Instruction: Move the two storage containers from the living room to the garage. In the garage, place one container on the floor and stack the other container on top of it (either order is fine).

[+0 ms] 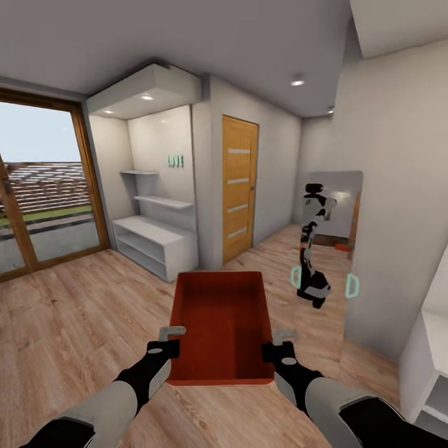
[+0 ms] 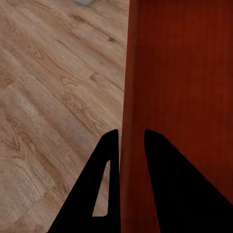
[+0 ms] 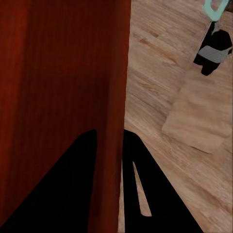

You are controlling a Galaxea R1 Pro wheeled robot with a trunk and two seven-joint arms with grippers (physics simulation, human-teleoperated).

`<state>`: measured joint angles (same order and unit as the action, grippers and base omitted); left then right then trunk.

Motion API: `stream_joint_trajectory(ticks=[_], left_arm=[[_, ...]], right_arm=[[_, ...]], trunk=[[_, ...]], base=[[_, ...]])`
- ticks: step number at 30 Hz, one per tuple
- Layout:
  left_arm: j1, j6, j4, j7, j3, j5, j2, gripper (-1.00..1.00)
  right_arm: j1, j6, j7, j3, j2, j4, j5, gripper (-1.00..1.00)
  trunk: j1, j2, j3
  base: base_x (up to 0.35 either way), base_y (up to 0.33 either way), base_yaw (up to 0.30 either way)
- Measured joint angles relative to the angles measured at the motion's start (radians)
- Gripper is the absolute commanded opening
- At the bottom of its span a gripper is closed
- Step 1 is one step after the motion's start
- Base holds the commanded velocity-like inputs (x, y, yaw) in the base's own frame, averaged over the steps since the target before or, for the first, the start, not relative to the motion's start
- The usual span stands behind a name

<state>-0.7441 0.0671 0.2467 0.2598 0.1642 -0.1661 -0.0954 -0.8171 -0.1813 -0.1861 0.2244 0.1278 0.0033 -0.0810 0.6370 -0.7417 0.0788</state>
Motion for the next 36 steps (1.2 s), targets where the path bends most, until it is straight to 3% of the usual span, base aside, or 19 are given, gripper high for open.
stream_joint_trajectory(ticks=[12,15,26,36], left_arm=[[0.0,0.0,0.0,0.0,0.0,0.0,0.0,-1.0],[0.002,0.0,0.001,0.001,0.026,-0.027,0.005,-1.0],[0.005,0.0,0.003,0.002,0.014,-0.016,0.001,-1.0],[0.005,0.0,0.003,0.002,0.023,-0.024,0.003,-1.0]], right_arm=[[0.0,-0.001,0.0,0.001,0.0,0.0,-0.001,-1.0],[0.001,0.0,0.0,0.003,0.001,0.001,0.0,-1.0],[0.001,0.002,0.004,0.004,-0.003,0.0,0.003,-1.0],[0.001,0.002,0.002,0.007,-0.001,0.0,0.0,-1.0]], trunk=[[0.0,0.0,0.0],[0.0,0.0,0.0],[0.0,0.0,0.0],[0.0,0.0,0.0]], base=[[0.323,0.0,0.103],[0.0,0.0,0.0],[0.016,0.0,0.0],[0.285,0.0,0.0]])
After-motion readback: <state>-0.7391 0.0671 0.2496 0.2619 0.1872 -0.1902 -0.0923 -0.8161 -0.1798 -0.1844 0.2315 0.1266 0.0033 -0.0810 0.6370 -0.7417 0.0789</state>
